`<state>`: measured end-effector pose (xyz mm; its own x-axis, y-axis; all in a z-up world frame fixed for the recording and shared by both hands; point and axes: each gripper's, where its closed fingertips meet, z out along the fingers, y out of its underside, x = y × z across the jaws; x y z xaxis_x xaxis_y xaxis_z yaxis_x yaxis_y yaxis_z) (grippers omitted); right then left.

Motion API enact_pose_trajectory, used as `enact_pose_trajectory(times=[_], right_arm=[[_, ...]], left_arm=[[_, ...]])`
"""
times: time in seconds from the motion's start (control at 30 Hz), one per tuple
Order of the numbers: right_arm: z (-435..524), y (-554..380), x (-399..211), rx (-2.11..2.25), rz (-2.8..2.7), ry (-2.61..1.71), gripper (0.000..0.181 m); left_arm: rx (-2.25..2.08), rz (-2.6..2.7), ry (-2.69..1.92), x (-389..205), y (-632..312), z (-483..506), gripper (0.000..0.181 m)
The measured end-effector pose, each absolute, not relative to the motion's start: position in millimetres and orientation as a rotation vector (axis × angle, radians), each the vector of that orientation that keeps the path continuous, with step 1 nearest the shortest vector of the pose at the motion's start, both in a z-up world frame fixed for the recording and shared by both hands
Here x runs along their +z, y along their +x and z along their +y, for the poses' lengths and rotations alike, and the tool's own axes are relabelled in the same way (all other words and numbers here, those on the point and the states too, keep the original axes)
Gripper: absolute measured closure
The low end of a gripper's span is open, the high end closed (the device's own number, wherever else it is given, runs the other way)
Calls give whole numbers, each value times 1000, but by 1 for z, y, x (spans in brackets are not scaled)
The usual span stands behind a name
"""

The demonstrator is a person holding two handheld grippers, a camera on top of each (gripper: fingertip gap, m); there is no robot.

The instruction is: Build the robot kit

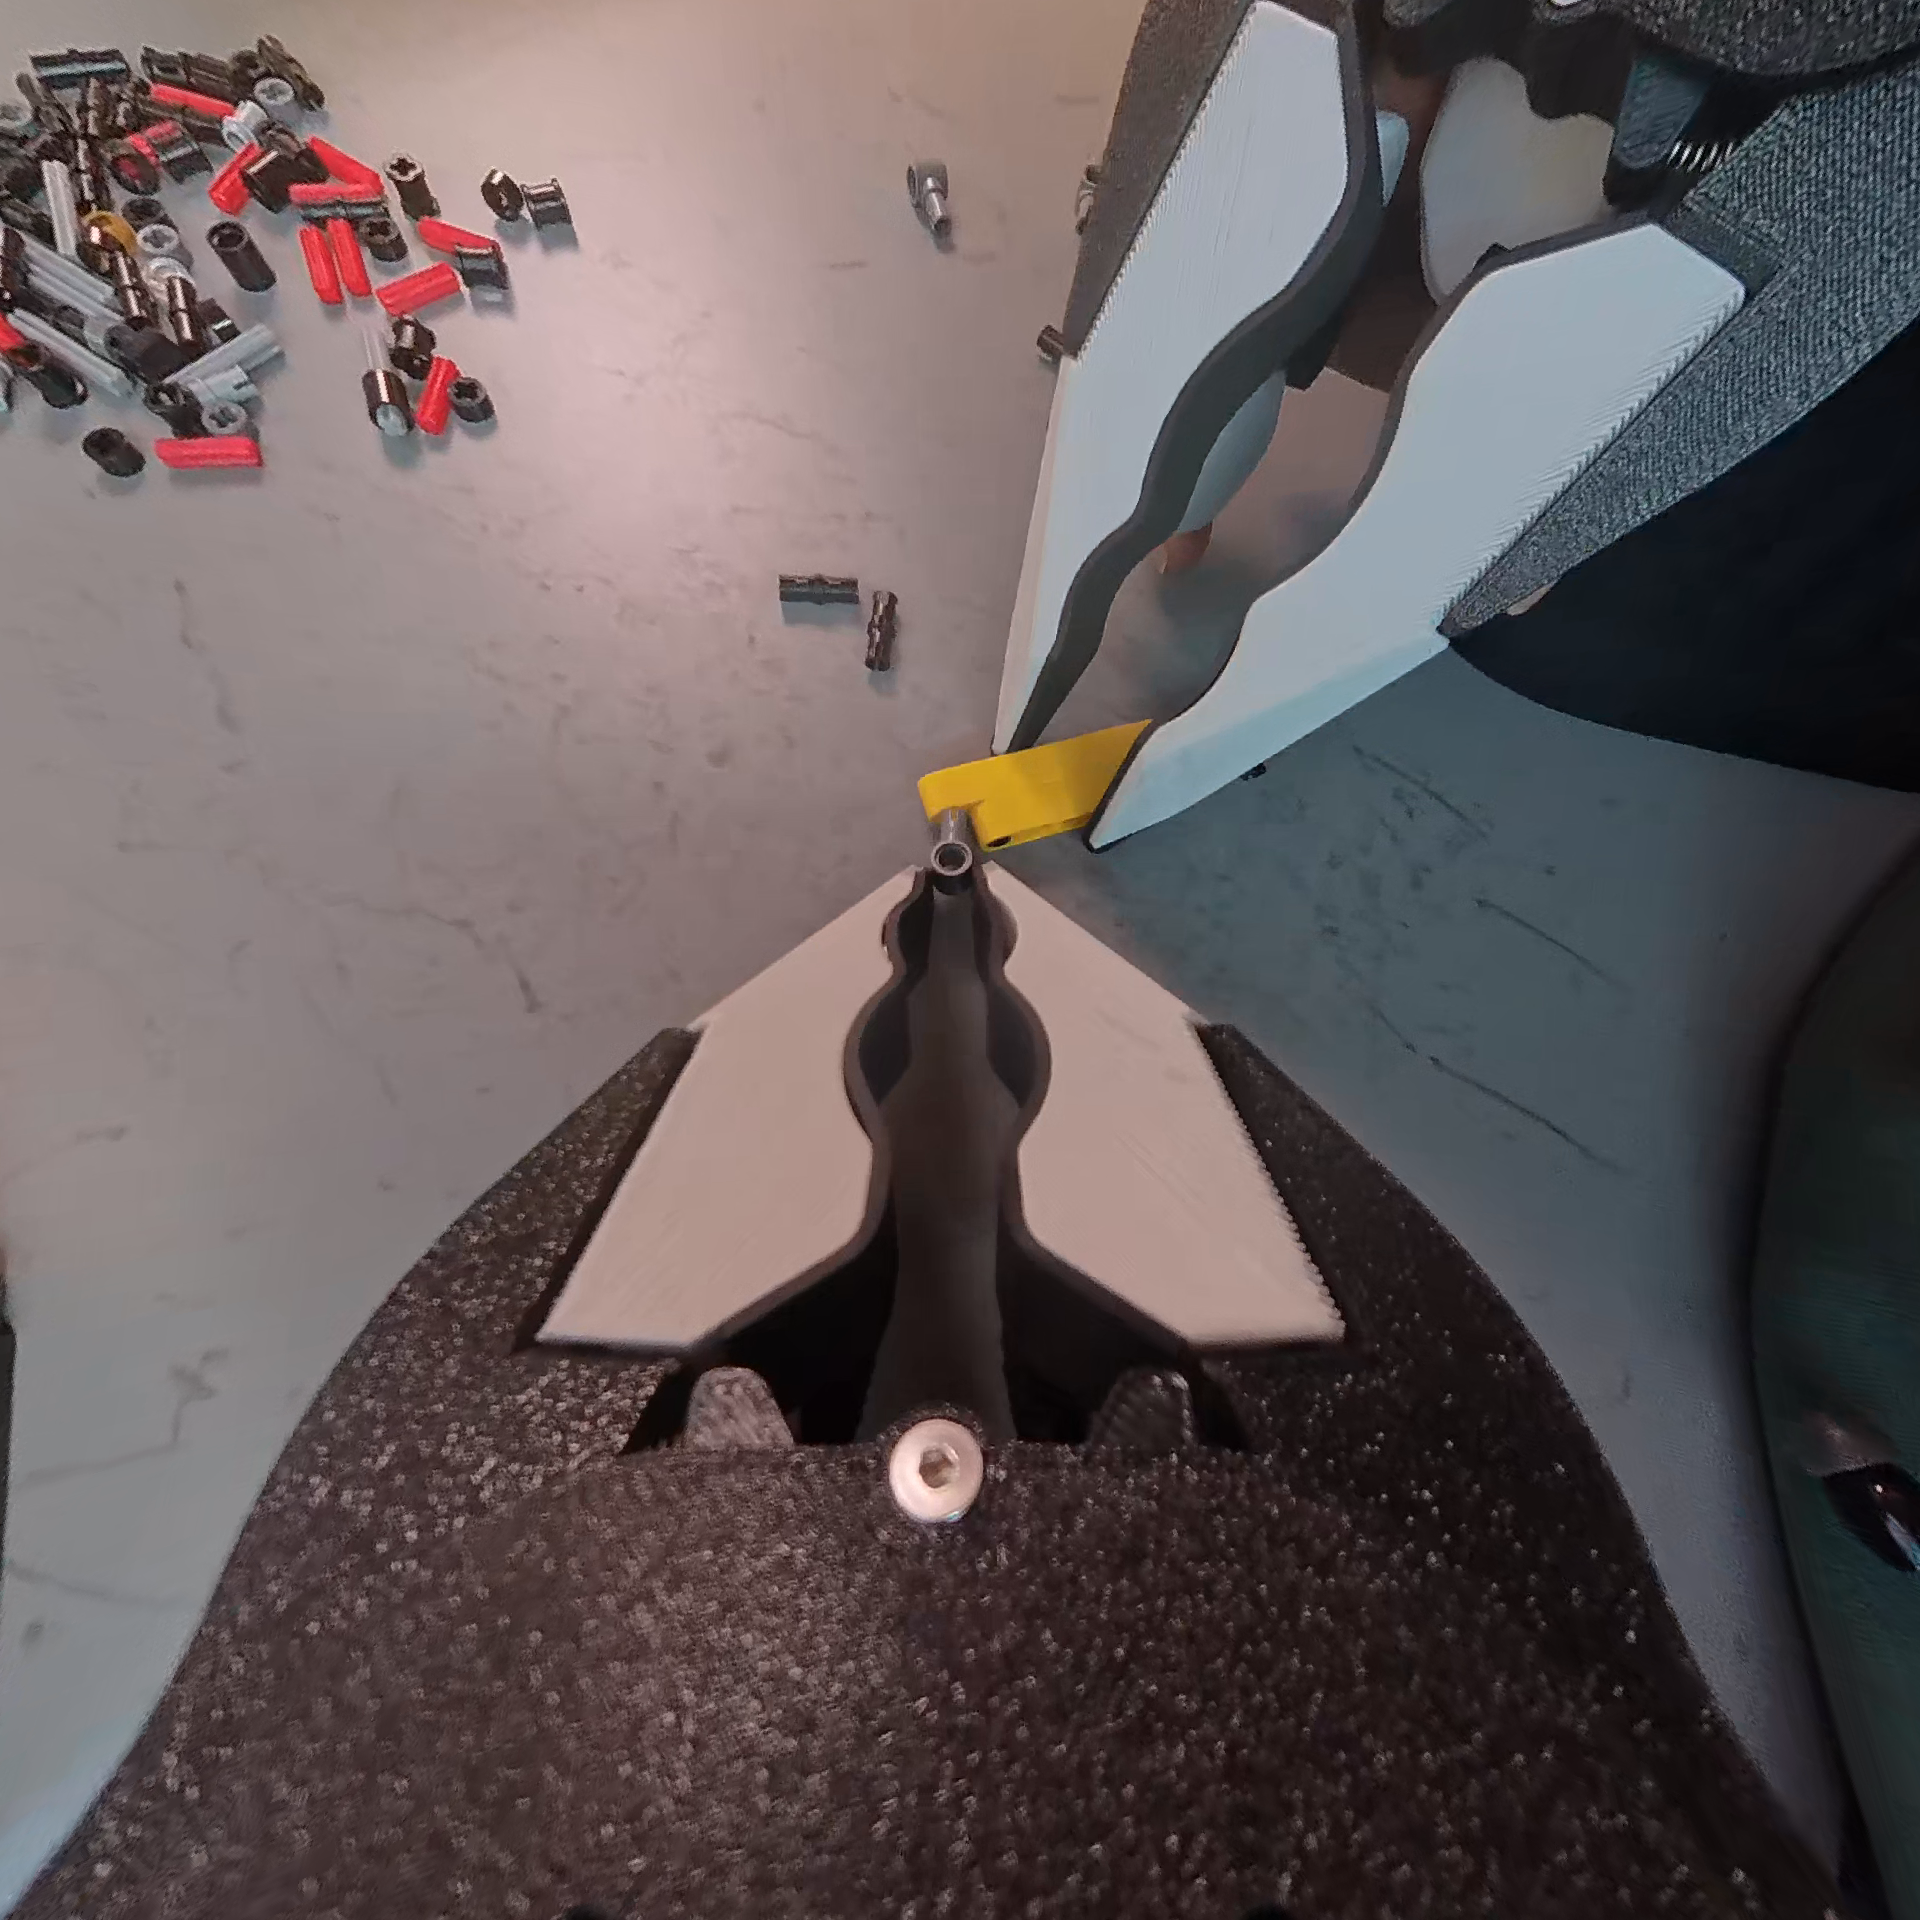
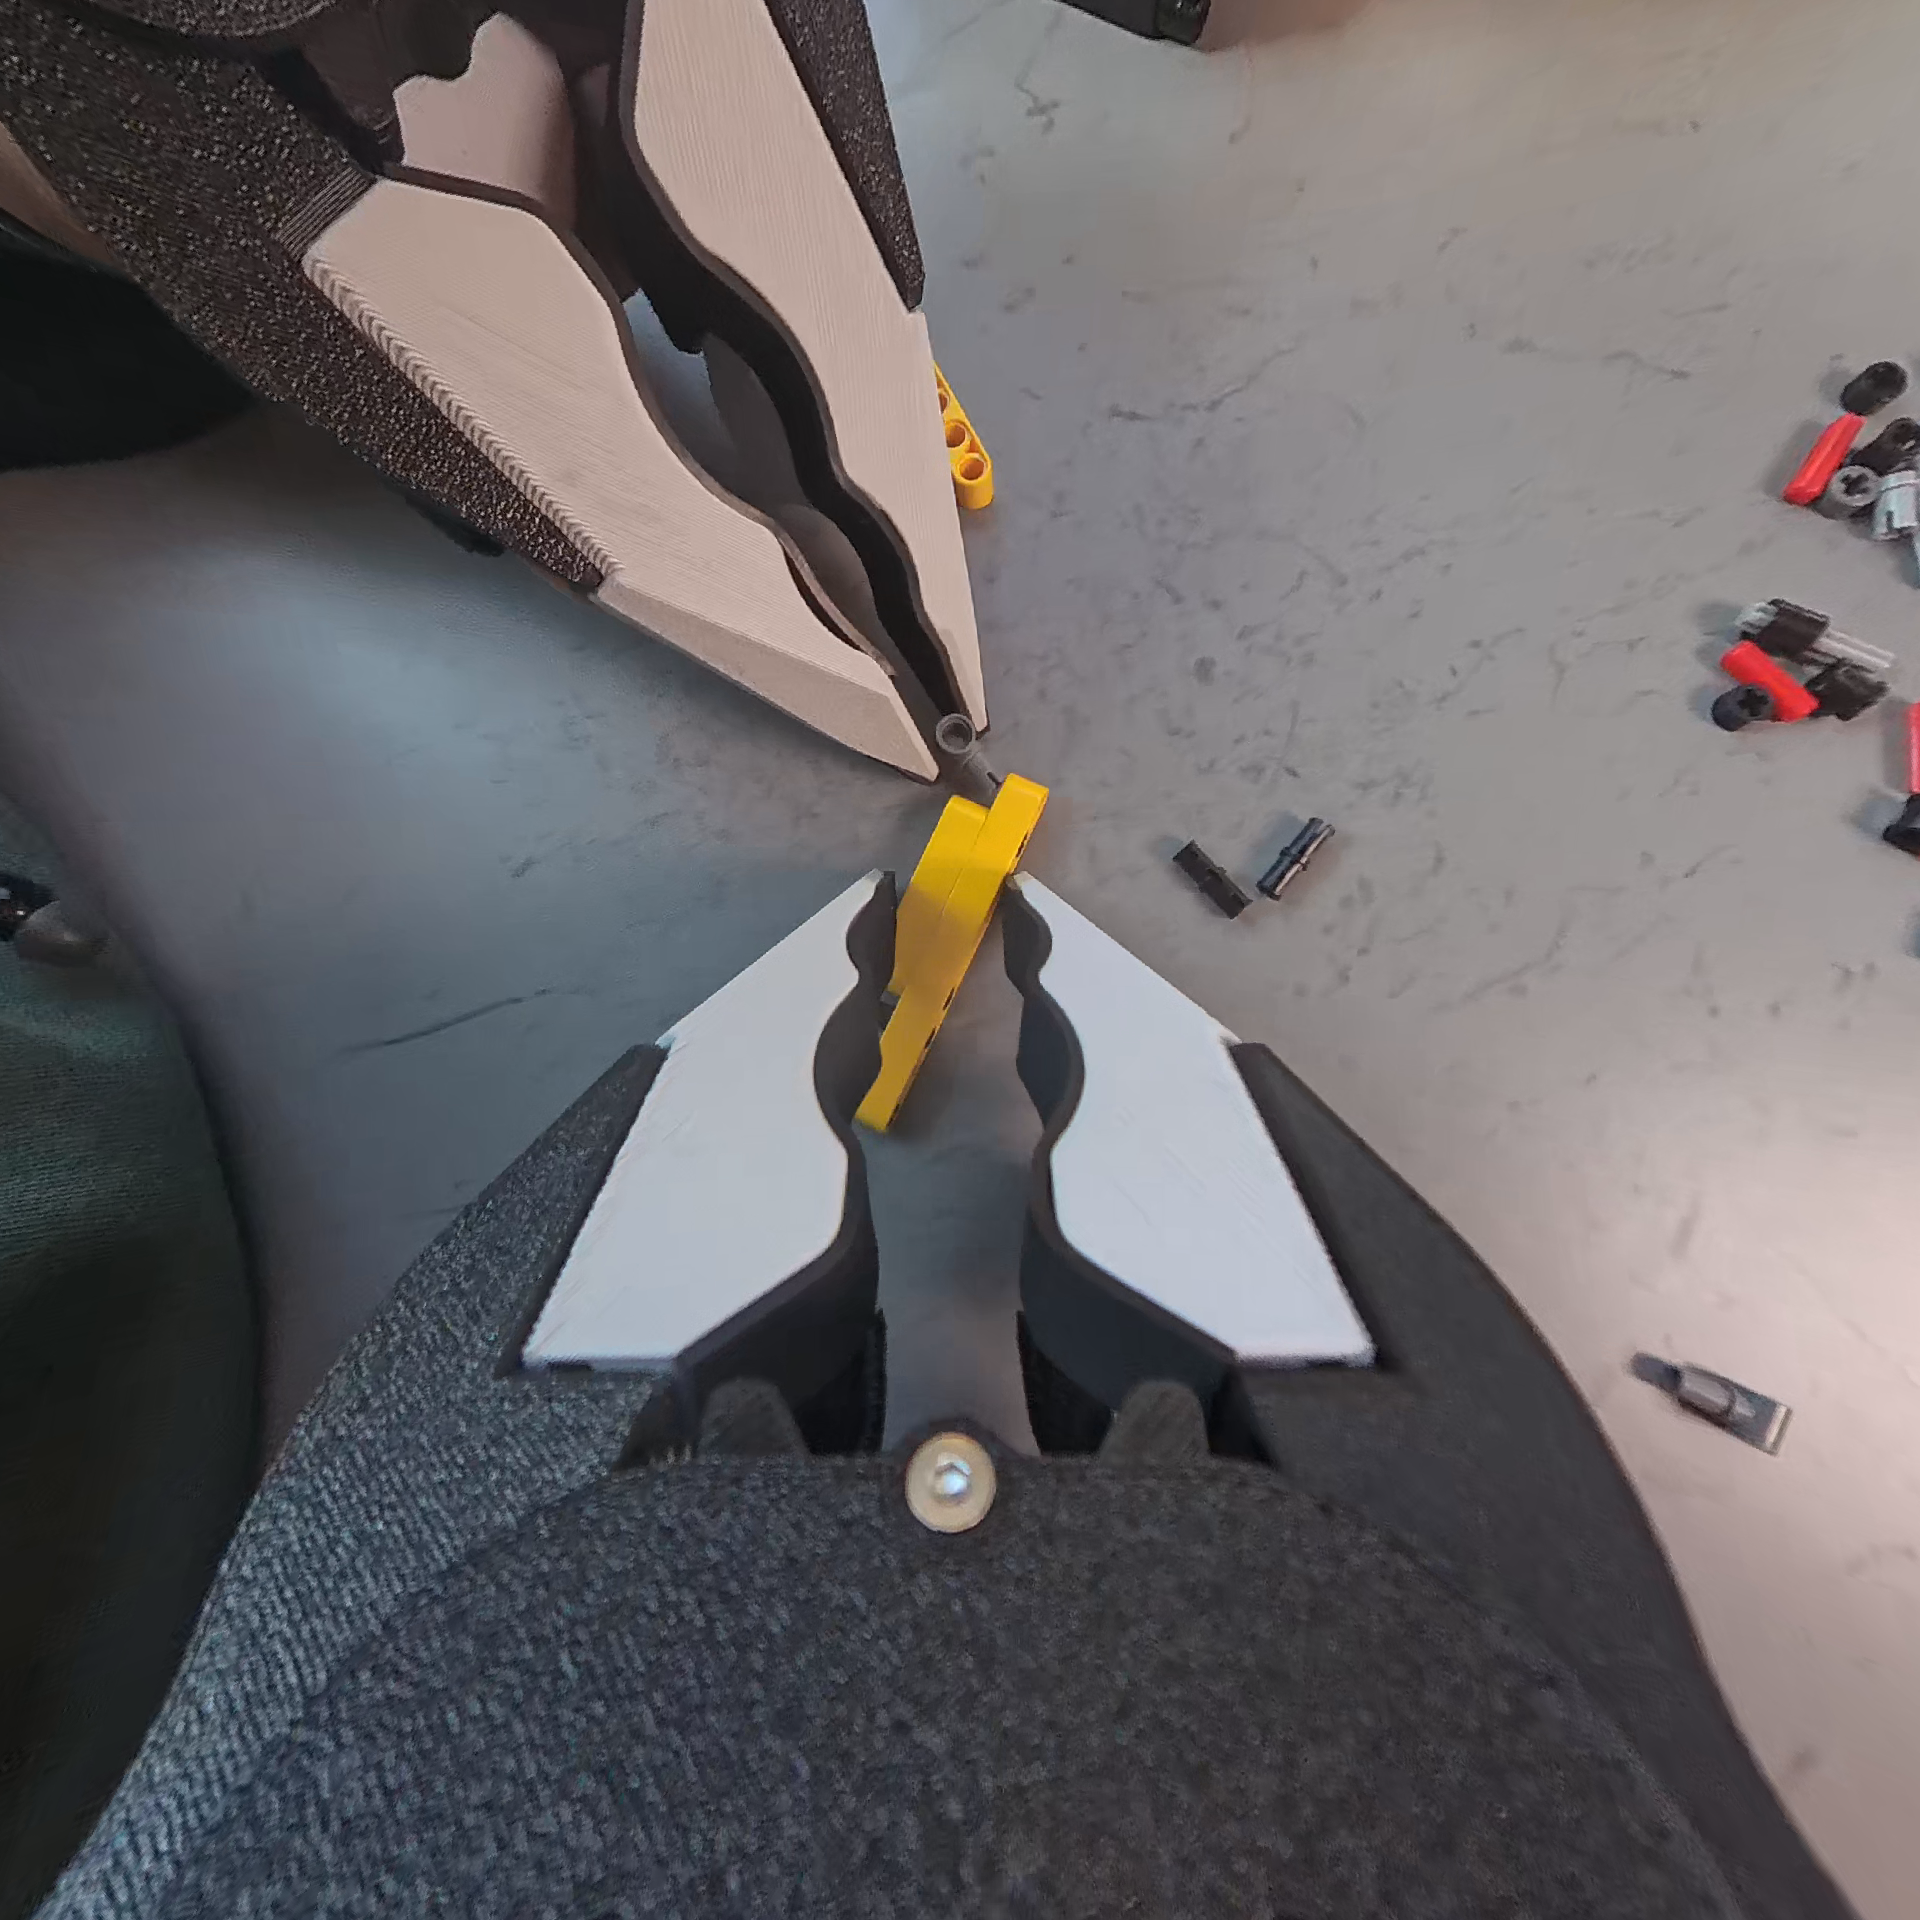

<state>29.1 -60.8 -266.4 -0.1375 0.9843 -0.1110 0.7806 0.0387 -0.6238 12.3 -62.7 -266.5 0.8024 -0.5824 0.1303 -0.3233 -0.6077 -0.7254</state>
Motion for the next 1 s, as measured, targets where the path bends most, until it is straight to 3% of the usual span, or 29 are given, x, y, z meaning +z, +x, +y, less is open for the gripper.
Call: enact_pose_trajectory(times=[1.0], right_arm=[[-60,29,-266,813,-1996,-1783,164]], left_arm=[[-391,642,-2263,-267,13,-62,174]])
